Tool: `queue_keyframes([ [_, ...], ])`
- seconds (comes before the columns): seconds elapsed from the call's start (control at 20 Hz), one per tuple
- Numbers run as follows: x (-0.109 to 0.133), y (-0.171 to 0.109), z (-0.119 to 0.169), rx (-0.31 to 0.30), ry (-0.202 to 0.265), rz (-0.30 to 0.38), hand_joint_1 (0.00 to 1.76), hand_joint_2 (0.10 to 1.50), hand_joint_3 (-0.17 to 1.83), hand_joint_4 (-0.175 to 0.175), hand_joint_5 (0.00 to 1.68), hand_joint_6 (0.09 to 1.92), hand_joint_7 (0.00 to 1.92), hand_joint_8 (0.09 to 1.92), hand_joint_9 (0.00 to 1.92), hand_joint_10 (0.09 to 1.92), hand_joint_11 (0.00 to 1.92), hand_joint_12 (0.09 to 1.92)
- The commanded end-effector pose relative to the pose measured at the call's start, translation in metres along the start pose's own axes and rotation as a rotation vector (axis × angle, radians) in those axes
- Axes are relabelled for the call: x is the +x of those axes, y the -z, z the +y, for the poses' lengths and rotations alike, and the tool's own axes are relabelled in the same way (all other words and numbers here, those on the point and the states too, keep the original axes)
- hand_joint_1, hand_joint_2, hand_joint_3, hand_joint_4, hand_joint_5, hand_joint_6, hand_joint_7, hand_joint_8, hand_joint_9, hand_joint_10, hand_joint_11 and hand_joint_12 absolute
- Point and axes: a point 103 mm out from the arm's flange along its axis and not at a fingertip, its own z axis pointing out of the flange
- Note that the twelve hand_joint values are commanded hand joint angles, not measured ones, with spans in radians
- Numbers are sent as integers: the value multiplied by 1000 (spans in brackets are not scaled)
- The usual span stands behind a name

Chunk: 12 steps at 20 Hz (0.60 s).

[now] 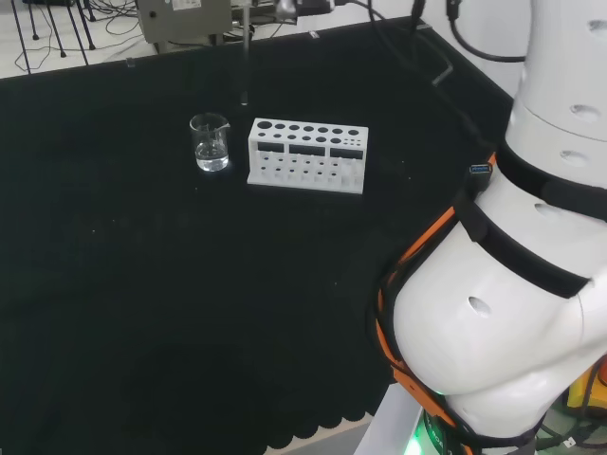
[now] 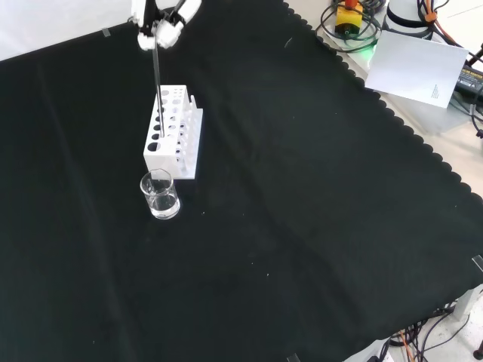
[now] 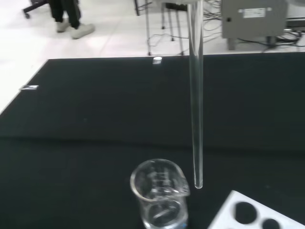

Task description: Stir in the beaker to the left of the white test tube rack with the glass rod.

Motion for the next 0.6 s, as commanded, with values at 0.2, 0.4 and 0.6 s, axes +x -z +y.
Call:
queue_keyframes([
  [0.2,27,-19,31,21,112,43,1314,1091,-169,-175,1299,152,1241,889,1735,527,1626,801],
  [0.4,27,-28,41,27,127,58,1315,1090,-168,-175,1300,150,1242,889,1736,525,1626,801],
  [0.6,24,-35,52,37,138,63,1315,1090,-167,-175,1300,148,1242,889,1736,523,1626,801],
])
